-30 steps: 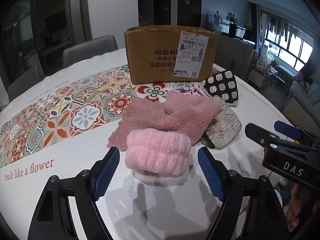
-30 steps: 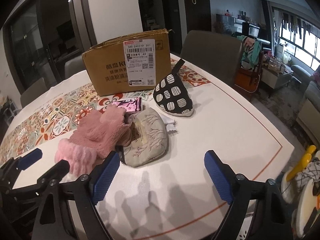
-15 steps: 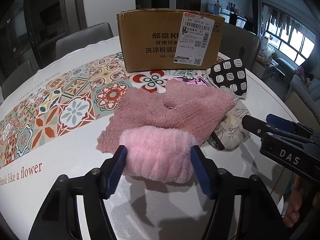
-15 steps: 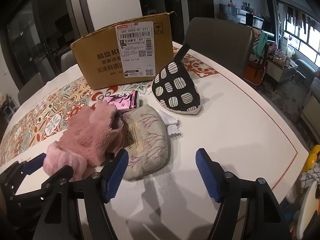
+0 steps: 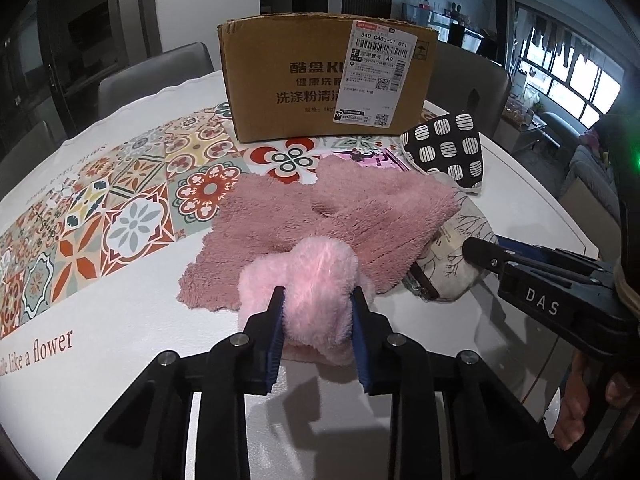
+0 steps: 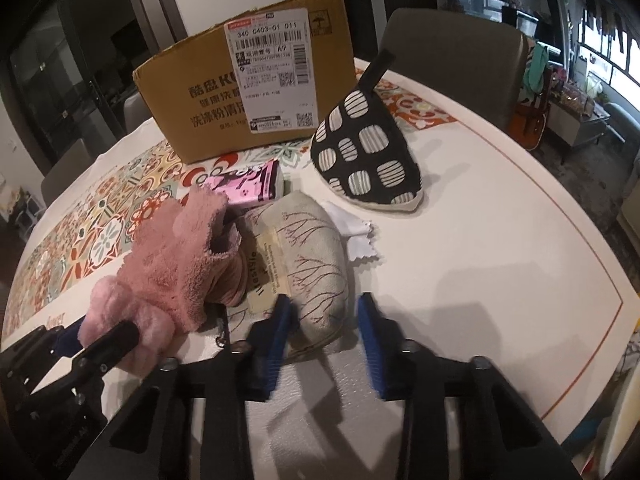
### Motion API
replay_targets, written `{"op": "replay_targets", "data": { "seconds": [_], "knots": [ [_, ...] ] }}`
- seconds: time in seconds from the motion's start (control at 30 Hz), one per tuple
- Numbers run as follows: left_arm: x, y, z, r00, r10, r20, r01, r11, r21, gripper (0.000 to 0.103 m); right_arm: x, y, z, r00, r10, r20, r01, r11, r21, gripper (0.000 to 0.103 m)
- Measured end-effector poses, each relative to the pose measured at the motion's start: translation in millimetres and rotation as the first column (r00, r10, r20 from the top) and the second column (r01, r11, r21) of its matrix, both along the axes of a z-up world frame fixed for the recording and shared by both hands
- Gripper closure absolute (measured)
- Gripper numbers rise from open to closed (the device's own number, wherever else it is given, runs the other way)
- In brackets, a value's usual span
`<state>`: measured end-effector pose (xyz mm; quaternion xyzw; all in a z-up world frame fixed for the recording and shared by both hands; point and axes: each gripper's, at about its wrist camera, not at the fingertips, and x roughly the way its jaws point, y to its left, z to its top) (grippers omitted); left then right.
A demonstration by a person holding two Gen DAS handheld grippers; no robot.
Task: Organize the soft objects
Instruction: 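Close the left tool on the pink headband while the right tool grips the beige pouch, then lift the headband and pouch with both tools and carry them over the cardboard box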
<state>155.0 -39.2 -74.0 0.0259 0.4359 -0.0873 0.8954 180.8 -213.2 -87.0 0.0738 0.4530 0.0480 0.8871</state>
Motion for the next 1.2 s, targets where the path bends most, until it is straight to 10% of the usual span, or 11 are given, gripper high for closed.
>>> {"op": "replay_targets", "data": {
  "seconds": [1.2],
  "knots": [
    [-29, 8, 78, 0.974, 0.006, 0.226, 0.007, 0.998, -0.058, 0.075, -52, 8, 87, 0.963, -0.017, 0.269, 0.040, 0.996, -0.080, 0.090]
  ]
}}
